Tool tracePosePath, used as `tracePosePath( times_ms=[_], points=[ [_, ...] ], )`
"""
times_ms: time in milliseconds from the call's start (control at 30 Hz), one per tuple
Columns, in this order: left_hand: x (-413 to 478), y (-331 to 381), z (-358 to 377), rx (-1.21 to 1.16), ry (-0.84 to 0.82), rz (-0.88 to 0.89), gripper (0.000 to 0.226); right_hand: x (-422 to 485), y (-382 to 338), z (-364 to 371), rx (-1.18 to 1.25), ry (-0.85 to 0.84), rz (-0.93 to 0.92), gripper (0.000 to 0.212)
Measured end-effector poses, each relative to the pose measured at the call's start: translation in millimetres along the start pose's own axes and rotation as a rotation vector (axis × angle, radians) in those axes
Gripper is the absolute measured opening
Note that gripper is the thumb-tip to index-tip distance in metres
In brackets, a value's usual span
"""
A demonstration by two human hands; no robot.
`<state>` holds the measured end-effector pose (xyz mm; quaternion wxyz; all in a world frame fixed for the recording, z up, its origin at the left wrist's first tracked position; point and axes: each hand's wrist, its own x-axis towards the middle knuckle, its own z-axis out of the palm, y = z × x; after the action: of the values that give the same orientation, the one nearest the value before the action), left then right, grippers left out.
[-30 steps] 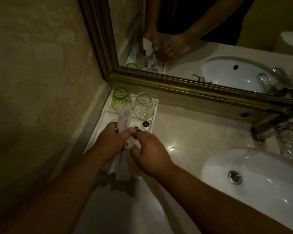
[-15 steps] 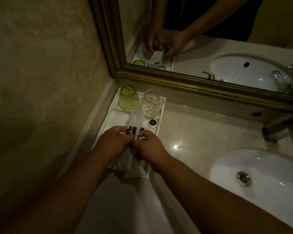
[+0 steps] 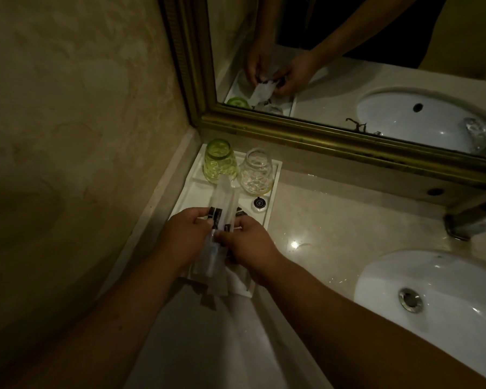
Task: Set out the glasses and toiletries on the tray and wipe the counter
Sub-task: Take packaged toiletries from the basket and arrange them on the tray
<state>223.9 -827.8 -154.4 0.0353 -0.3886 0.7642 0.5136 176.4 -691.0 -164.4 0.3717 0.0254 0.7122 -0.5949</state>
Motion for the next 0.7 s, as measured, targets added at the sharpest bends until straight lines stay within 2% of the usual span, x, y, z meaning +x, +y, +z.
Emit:
tracePosePath(
  times_ms=[233, 333, 433, 500, 700],
  points=[
    [0.2, 1.8, -1.0, -0.095, -0.024, 0.005, 0.027, 1.7, -3.9, 0.6, -0.039, -0.014, -0.087, 0.027],
    [0.2, 2.7, -1.4, -0.076, -0.038, 0.033, 0.007, 3.4, -0.7, 1.5, -0.050, -0.016, -0.119, 0.027],
    [0.9, 4.1, -2.3, 0.044, -0.013, 0.072, 0.016, 5.0, 3.6, -1.7, -0.056, 0.008, -0.090, 0.022],
    [1.1, 5.7, -3.1, 0.115, 0.013, 0.061, 0.013, 6.2, 4.9, -2.8, -0.060, 0.016, -0.045, 0.024],
    [3.1, 3.2, -12.9, 0.401, 0.159, 0.076, 0.029, 8.4, 6.4, -2.1, -0.087, 0.027, 0.010, 0.027]
  ],
)
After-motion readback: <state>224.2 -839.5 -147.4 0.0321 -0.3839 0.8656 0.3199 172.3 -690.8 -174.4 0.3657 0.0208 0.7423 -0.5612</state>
